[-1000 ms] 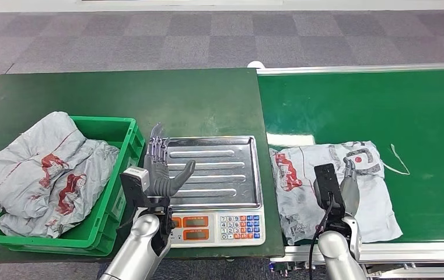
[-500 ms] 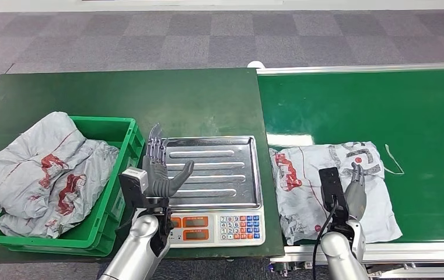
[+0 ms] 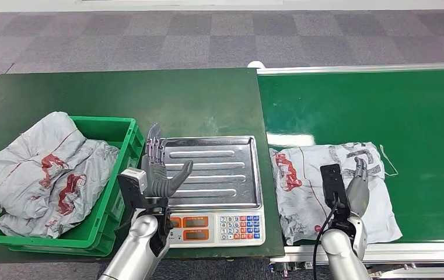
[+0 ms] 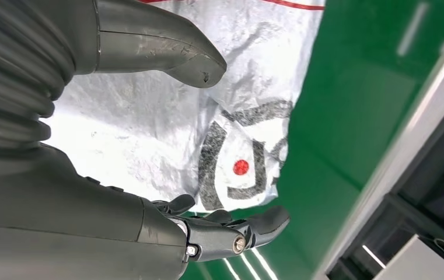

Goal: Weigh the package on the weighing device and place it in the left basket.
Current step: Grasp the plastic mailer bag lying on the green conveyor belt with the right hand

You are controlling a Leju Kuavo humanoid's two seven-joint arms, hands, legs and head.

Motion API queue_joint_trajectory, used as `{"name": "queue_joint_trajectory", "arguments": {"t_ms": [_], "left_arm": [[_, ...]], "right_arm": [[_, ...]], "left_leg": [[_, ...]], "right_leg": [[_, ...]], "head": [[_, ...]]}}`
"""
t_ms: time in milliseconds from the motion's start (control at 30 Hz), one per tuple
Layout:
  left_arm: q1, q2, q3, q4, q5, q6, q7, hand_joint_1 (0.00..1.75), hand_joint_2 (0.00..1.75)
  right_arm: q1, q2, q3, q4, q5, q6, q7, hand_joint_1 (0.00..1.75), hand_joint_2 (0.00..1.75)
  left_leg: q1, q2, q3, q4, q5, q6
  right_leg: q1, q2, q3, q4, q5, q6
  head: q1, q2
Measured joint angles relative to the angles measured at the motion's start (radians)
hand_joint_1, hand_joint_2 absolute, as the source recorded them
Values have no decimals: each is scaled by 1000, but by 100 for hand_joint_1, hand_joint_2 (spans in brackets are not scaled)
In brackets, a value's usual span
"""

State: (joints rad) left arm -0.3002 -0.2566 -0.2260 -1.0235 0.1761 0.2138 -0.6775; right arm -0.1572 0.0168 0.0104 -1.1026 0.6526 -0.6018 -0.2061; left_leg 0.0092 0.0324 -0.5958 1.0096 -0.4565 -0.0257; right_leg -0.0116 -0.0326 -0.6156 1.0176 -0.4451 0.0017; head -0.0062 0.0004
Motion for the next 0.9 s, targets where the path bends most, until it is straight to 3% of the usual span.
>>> {"name": "queue_joint_trajectory", "arguments": {"t_ms": [400, 633, 900], "left_arm": [[0, 1, 6, -1, 1, 1, -9, 0, 175], [0, 0, 6, -1, -2, -3, -9, 0, 175], [0, -1, 6, -1, -5, -4, -8, 0, 175]], "right_arm": [[35, 20, 66, -145, 44, 27, -27, 0, 175], [44, 50, 144, -213, -56, 97, -72, 0, 175], [39, 81, 229, -256, -73, 99, -87, 0, 175]], "left_leg": [[0, 0, 0, 0, 0, 0], [0, 0, 0, 0, 0, 0], [0, 1, 0, 0, 0, 0]], "right_leg": [[0, 0, 0, 0, 0, 0], [0, 0, 0, 0, 0, 0], [0, 1, 0, 0, 0, 0]], "head": [[0, 0], [0, 0], [0, 0]]}}
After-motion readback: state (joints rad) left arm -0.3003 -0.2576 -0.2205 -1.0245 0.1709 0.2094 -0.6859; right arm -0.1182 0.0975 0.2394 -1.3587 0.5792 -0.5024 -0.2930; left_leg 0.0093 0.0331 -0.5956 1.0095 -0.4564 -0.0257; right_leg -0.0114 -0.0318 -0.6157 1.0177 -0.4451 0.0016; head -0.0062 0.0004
